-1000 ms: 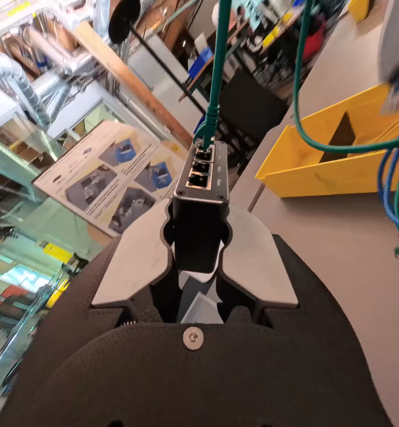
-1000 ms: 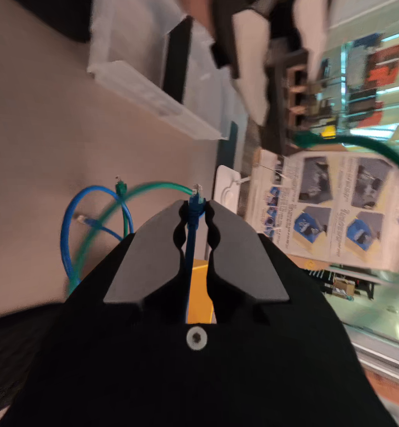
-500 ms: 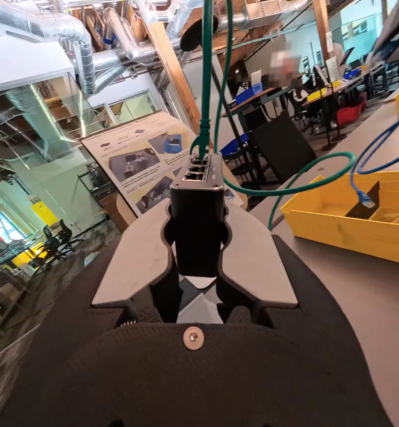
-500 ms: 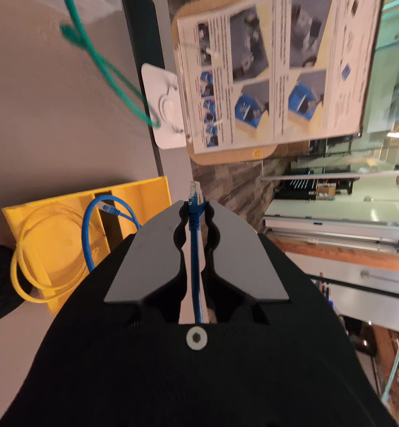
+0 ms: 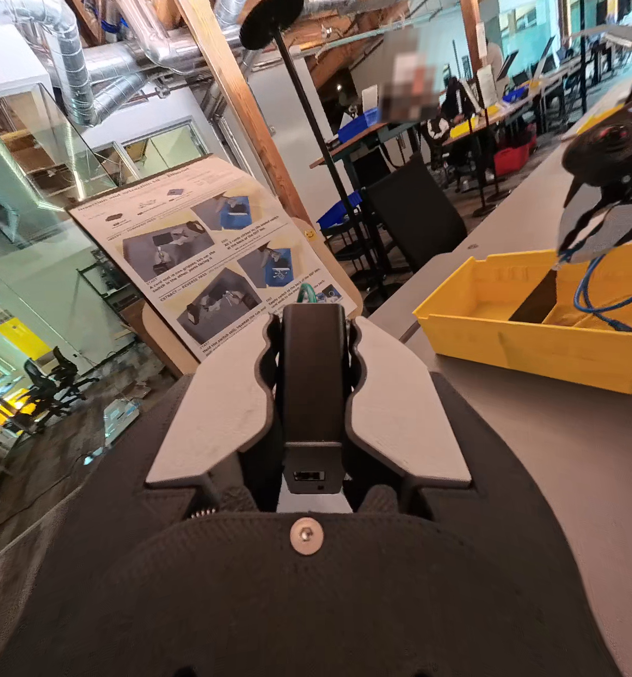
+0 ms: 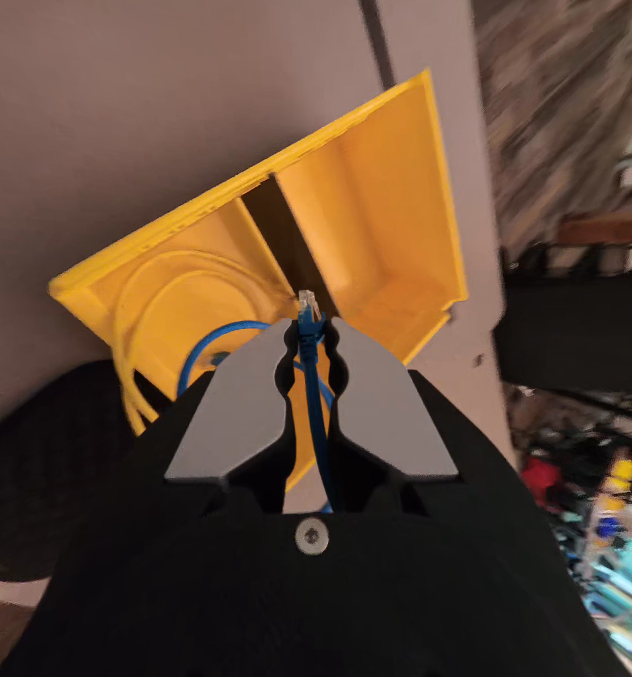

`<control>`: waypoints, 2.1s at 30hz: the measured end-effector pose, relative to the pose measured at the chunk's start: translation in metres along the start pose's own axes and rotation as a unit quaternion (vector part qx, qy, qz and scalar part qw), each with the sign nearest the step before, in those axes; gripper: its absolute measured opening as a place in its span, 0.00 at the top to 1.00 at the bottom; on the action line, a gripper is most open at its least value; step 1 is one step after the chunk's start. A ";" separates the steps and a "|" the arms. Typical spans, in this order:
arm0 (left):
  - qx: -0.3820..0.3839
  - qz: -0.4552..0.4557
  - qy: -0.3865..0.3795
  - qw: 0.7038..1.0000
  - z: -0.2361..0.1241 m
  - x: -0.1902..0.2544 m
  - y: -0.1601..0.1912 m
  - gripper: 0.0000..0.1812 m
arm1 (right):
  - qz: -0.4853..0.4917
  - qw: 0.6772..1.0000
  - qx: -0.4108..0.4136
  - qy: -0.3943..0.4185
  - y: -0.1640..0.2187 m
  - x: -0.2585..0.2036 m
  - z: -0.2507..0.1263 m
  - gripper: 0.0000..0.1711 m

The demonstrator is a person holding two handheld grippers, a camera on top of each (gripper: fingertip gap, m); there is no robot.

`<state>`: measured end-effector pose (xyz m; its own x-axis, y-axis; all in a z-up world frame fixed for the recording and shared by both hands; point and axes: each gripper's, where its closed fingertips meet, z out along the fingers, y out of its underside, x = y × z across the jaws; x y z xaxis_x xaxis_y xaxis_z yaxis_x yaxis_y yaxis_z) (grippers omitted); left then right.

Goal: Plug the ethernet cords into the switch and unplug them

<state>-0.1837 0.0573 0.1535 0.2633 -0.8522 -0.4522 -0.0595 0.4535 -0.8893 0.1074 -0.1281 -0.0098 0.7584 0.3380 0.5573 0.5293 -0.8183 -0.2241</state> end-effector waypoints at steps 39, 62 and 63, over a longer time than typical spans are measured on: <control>0.008 0.016 0.129 0.991 0.019 0.088 -0.012 0.80 | 0.093 0.977 0.148 -0.120 0.061 -0.089 -0.023 0.60; 0.175 -0.130 0.383 0.897 -0.038 0.171 -0.091 0.81 | 0.114 0.784 0.580 -0.190 -0.174 -0.153 -0.167 0.62; 0.179 -0.143 0.397 0.889 -0.040 0.173 -0.093 0.80 | 0.111 0.770 0.596 -0.198 -0.178 -0.156 -0.173 0.63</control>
<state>-0.1712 -0.1433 0.1553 -0.5519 -0.7976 -0.2434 0.2489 0.1210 -0.9610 -0.1710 -0.1152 0.0815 0.8120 0.5602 0.1637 0.1628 0.0520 -0.9853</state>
